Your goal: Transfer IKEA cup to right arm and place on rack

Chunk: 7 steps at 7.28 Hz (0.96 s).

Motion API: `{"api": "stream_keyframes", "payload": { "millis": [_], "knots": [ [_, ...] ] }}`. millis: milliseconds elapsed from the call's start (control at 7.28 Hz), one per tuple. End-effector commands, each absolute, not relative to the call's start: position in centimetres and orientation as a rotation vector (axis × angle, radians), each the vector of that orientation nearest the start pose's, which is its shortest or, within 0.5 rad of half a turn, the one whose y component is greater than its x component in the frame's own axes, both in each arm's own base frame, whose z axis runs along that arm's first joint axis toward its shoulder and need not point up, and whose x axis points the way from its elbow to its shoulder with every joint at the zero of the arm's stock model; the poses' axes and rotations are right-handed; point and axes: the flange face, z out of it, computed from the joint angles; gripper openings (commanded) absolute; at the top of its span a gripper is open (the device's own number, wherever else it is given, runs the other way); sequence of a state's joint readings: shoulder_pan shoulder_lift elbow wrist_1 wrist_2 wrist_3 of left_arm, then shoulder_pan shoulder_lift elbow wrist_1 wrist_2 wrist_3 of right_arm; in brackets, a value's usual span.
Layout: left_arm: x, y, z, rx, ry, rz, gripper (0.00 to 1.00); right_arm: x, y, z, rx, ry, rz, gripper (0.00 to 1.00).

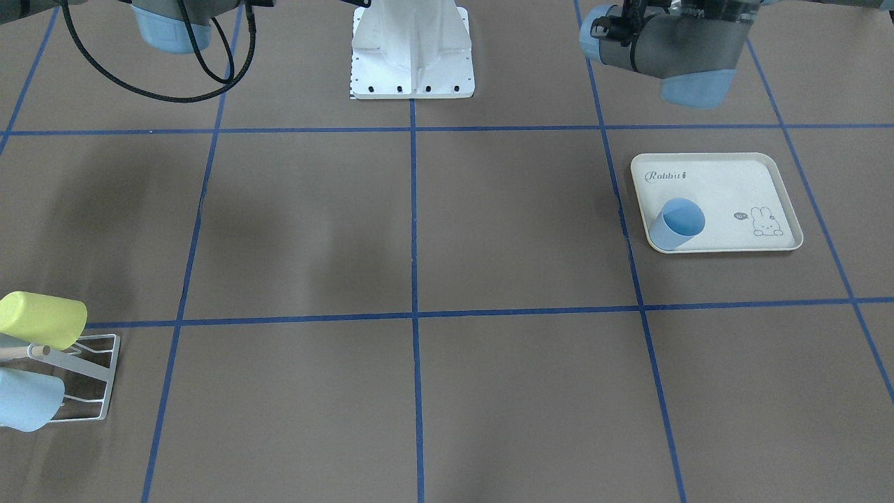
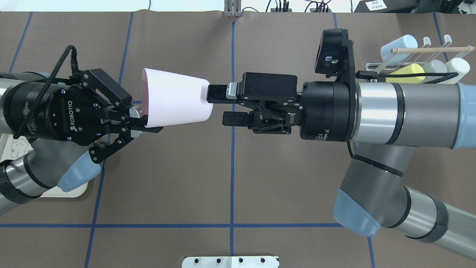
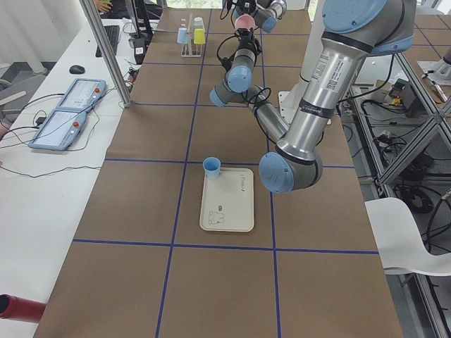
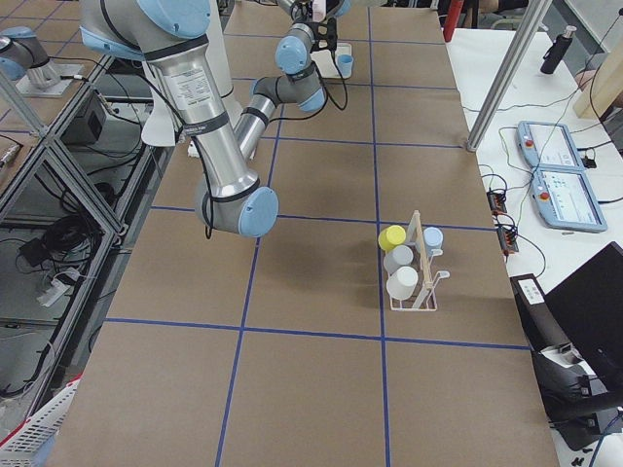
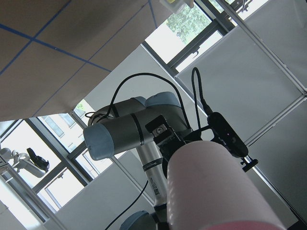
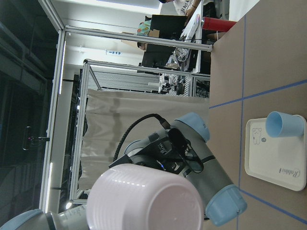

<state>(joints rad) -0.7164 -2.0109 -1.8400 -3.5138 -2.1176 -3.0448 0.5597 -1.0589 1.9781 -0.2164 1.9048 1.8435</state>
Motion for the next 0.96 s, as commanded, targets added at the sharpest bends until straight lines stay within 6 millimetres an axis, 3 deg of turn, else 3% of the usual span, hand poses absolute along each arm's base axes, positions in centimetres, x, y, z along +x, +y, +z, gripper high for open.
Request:
{"api": "stream_keyframes", "payload": {
  "millis": [0,550,824],
  "knots": [
    [27.4,-33.7,16.9,-1.099,2.250,-0.203,0.00,-33.4,-31.3,8.4,0.109,-2.292,0.036,0.97],
    [28.5,-32.5,17.0,-1.166,2.324,-0.184,0.00,-34.0,-29.9,7.1,0.087,-2.425,0.129,0.98],
    [28.6,-32.3,17.3,-1.175,2.331,-0.166,0.00,-34.5,-30.2,7.0,0.089,-2.427,0.135,0.98]
  ]
}}
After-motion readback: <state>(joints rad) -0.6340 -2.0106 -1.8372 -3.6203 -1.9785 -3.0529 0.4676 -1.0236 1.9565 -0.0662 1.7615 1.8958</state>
